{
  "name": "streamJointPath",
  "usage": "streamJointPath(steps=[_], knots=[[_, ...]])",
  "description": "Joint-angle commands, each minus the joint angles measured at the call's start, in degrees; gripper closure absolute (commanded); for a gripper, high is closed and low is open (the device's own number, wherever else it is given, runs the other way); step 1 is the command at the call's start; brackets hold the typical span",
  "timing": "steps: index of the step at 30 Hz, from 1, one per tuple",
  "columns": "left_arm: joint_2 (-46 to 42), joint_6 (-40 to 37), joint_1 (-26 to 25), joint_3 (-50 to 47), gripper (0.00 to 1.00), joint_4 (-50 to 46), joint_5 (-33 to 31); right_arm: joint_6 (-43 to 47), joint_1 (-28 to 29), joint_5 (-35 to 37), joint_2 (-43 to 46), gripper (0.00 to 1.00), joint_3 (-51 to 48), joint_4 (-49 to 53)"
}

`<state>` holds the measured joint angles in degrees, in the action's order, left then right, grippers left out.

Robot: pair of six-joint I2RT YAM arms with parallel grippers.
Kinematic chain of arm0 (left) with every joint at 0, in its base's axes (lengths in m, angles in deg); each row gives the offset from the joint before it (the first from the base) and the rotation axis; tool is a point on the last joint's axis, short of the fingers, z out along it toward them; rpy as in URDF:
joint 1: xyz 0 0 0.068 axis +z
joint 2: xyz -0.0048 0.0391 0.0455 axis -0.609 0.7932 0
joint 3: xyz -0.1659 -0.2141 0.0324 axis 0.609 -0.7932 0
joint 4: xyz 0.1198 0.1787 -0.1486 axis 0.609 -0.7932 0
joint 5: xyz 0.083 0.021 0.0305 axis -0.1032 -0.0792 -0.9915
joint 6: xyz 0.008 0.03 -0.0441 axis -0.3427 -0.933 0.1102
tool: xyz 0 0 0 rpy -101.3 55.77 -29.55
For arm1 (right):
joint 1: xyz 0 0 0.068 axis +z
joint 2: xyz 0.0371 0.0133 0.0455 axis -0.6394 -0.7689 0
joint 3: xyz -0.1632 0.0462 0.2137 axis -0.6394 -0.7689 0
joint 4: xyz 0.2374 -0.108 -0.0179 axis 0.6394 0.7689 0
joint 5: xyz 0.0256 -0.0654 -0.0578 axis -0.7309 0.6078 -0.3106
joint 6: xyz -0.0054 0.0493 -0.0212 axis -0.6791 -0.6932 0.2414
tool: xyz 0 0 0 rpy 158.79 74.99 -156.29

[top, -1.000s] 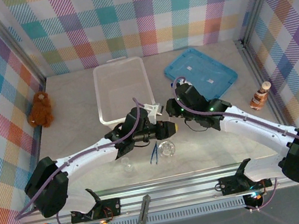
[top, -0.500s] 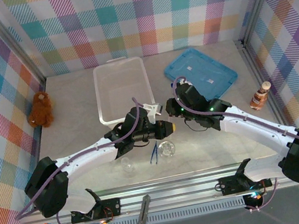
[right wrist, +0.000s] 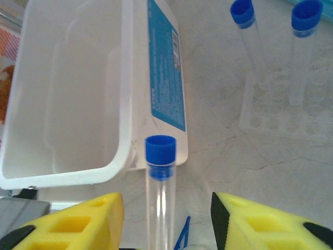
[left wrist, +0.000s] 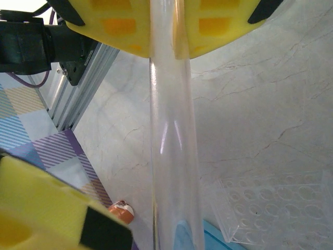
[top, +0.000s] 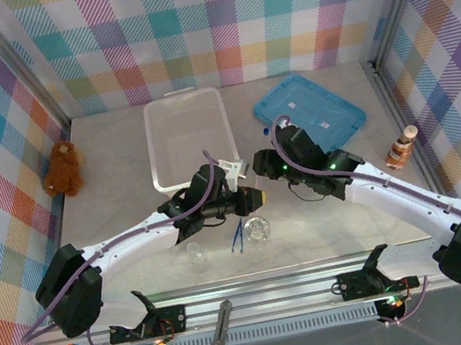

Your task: Organize the chemistry lab equipment

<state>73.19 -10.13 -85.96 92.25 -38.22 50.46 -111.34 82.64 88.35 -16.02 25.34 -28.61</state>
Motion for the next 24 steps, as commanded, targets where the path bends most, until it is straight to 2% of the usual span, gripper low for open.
streamJointPath(steps=[1, 8, 15, 24], knots=[[-0.9, -1.6, 0.6, 1.9, 0.96, -1.4, -0.7, 2.4, -1.0, -3.5, 0.8, 0.5, 2.7, 2.2], [-0.7, -2.7, 0.6, 1.8, 0.96, -2.2, -0.4, 4.4, -3.4, -7.1, -1.0, 0.49, 6.2, 6.2], [-2.0, -4.8, 0.6, 1.7, 0.96, -3.9, -0.6, 4.6, -6.6, -15.3, -4.4, 0.49, 6.5, 4.3], [-3.2, -5.6, 0.6, 1.0, 0.95, -4.6, -1.1, 5.4, -7.3, -17.6, -8.4, 0.49, 8.5, 4.7]])
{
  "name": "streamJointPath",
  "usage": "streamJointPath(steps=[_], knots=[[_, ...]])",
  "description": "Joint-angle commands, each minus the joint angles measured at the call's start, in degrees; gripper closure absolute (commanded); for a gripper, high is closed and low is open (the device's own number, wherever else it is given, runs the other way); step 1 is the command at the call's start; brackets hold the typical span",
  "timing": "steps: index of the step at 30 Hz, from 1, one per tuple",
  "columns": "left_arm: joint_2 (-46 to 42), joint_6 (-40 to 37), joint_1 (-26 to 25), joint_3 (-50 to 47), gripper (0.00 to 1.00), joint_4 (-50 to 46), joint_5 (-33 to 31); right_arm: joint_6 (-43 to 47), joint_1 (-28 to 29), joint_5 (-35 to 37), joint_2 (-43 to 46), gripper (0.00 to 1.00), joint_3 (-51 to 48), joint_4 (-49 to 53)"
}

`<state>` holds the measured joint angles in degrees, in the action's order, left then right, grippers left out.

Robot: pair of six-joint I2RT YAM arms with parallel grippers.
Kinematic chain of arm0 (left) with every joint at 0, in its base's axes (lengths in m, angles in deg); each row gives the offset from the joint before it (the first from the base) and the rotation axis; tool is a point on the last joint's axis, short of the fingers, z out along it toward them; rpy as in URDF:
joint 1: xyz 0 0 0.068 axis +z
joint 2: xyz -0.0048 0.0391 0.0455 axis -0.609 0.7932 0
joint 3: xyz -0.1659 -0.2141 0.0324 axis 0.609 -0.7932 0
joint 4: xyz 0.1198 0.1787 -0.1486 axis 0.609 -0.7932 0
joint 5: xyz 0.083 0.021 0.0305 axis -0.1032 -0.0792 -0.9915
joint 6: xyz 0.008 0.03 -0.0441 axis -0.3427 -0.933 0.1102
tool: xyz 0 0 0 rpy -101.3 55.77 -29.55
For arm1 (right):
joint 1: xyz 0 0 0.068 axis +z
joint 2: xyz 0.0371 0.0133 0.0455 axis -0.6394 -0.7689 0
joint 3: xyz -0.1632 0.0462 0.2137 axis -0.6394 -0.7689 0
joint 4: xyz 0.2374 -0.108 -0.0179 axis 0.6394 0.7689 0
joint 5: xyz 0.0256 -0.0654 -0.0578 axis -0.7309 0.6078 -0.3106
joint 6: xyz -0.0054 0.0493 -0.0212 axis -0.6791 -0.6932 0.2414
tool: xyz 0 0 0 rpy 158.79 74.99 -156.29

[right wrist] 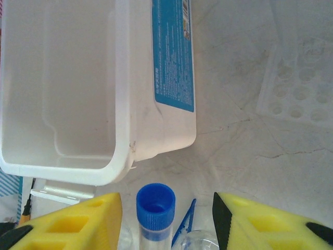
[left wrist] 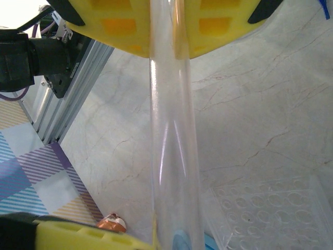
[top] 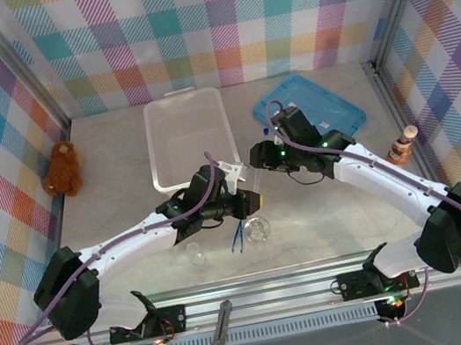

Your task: Organize the chemistry lab equipment

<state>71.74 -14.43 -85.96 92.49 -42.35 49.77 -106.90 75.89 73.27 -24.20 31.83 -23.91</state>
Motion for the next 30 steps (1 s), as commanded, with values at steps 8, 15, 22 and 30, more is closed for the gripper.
streamJointPath(steps=[8, 15, 22, 30], knots=[[-1.1, -1.4, 0.6, 0.6, 0.95, -0.2, -0.7, 4.5, -1.9, -9.0, -3.6, 0.53, 5.7, 2.7], [-0.9, -1.8, 0.6, 0.5, 0.95, -0.5, -0.9, 7.2, -5.6, -14.6, -4.3, 0.57, 7.0, 5.4], [-0.6, -1.8, 0.6, 0.6, 0.95, -0.1, -0.9, 9.2, -7.1, -22.5, -5.5, 0.6, 7.1, 6.1], [-0.1, -1.1, 0.6, 0.7, 0.94, 0.4, -0.8, 10.8, -7.2, -26.4, -6.2, 0.62, 7.5, 7.3]])
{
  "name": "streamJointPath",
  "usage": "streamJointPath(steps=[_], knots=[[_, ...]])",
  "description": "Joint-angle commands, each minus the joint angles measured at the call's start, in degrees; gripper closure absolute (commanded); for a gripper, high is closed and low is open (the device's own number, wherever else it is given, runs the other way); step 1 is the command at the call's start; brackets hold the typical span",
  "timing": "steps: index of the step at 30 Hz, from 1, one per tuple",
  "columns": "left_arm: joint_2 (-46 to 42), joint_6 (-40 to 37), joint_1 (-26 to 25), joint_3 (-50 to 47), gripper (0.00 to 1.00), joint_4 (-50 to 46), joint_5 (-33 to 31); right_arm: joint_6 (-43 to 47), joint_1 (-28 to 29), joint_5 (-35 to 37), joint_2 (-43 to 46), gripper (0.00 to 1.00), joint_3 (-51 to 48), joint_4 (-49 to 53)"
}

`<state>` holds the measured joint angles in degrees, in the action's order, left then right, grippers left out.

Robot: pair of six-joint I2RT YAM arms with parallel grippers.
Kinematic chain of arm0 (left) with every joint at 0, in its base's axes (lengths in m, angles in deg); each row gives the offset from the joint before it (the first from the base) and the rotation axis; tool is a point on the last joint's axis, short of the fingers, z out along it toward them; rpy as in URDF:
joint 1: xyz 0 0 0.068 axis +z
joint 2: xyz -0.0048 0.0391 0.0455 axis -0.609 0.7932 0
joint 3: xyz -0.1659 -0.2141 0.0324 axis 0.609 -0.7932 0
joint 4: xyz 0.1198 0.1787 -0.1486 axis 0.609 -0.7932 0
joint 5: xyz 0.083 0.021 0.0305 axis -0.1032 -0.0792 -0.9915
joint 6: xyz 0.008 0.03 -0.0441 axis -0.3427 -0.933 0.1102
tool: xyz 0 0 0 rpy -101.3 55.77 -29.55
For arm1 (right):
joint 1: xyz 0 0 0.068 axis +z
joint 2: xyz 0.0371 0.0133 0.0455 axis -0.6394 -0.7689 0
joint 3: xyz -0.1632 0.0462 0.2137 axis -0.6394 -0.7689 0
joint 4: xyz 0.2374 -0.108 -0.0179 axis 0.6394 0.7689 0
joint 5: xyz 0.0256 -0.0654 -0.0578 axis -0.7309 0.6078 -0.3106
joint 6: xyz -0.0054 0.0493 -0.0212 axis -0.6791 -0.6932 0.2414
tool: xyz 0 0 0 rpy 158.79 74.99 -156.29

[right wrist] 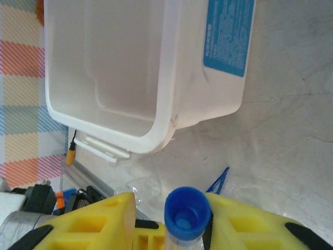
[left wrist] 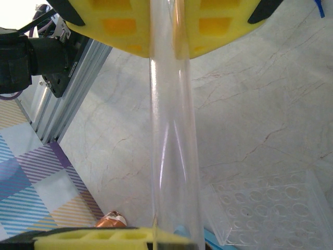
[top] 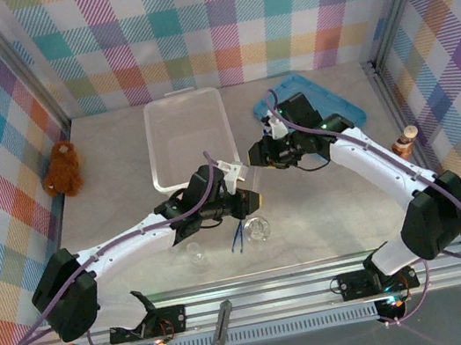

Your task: Organize the chemistry lab equipment

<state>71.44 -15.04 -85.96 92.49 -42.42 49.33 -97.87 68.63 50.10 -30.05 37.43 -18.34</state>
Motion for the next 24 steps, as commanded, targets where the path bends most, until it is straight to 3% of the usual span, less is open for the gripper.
streamJointPath(steps=[1, 13, 19, 24], knots=[[0.2, -0.5, 0.6, 0.8, 0.94, 0.4, -0.3, 1.8, 0.0, -3.0, -0.3, 0.64, 1.9, 1.8], [0.1, -0.8, 0.6, 0.9, 0.92, 0.1, -0.2, 2.0, -1.0, -4.3, -0.7, 0.79, 1.7, 1.6], [0.0, -0.9, 0.6, 1.1, 0.76, -0.6, -0.7, 1.2, -1.4, -3.2, 0.5, 0.8, 0.9, 0.4], [-0.9, -0.8, 0.6, 1.3, 0.59, -1.2, -1.6, 0.8, -1.4, 1.8, 2.9, 0.79, -0.2, 0.0]])
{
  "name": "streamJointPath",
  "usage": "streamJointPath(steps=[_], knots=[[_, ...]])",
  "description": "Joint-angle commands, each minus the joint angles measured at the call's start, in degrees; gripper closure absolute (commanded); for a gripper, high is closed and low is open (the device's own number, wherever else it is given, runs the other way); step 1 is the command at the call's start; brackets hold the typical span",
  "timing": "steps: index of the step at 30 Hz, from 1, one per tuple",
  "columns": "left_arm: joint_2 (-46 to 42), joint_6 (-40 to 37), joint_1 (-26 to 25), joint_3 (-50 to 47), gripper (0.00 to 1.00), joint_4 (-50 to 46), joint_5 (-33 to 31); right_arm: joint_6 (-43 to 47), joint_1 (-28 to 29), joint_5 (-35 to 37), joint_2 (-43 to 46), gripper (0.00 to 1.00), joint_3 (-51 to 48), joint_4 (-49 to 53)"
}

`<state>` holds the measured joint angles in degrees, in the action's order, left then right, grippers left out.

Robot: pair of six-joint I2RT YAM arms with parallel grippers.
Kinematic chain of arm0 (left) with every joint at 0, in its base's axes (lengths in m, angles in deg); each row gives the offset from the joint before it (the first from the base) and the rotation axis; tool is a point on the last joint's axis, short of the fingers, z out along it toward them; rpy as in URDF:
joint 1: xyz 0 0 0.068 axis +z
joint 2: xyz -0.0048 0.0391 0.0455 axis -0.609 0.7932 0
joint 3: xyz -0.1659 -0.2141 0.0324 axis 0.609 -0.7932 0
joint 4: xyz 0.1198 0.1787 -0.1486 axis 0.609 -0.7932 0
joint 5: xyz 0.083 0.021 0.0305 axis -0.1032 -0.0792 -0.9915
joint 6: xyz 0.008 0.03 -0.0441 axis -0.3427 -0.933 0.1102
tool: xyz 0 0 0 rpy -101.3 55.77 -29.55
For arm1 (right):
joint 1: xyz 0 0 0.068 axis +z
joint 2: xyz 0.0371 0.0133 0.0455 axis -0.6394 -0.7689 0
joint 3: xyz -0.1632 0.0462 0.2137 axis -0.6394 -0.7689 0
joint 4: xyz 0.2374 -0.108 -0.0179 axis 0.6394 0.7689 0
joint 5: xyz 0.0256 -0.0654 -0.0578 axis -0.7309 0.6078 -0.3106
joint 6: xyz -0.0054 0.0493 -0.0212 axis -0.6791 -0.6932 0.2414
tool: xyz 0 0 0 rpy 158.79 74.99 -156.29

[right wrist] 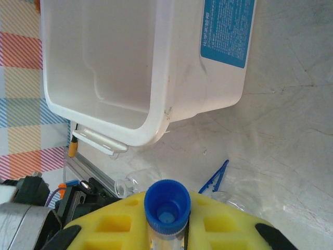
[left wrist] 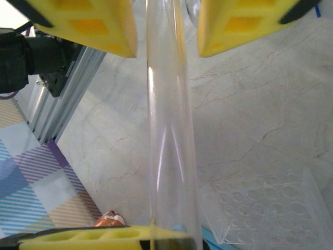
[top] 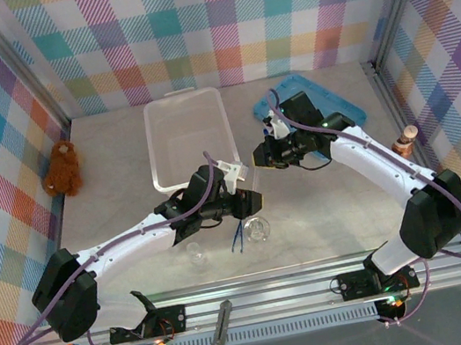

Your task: Organize the chemistry lab equipment

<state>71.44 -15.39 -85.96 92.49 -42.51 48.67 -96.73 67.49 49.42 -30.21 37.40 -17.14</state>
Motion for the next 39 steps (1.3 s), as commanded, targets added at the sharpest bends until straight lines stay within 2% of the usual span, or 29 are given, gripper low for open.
streamJointPath(steps=[1, 16, 18, 23, 27, 30, 39], knots=[[-1.2, -0.3, 0.7, 1.4, 0.58, -1.1, -0.9, -0.2, -0.2, 3.6, 3.8, 0.79, -0.3, -1.2], [-3.5, 1.1, 1.0, 0.7, 0.54, -1.7, -2.1, 2.6, 0.2, 32.3, 15.8, 0.79, -7.4, -1.6], [-3.6, 1.3, 1.0, 0.6, 0.54, -1.4, -1.9, 4.7, 1.5, 39.0, 17.4, 0.79, -10.0, -4.0], [-4.0, 1.8, 1.0, 0.0, 0.54, -1.0, -2.2, 5.9, 2.9, 48.3, 21.8, 0.8, -16.4, -12.0], [-5.1, 2.0, 1.0, -0.6, 0.54, -0.4, -1.9, 9.3, 6.0, 59.4, 23.1, 0.81, -19.4, -17.5], [-5.2, 1.8, 1.0, -0.4, 0.54, -1.0, -2.2, 11.6, 7.0, 62.4, 23.3, 0.8, -21.1, -22.2], [-6.1, 2.3, 0.9, -1.4, 0.54, -0.7, -2.4, 15.0, 7.3, 64.9, 21.4, 0.8, -25.8, -33.7]])
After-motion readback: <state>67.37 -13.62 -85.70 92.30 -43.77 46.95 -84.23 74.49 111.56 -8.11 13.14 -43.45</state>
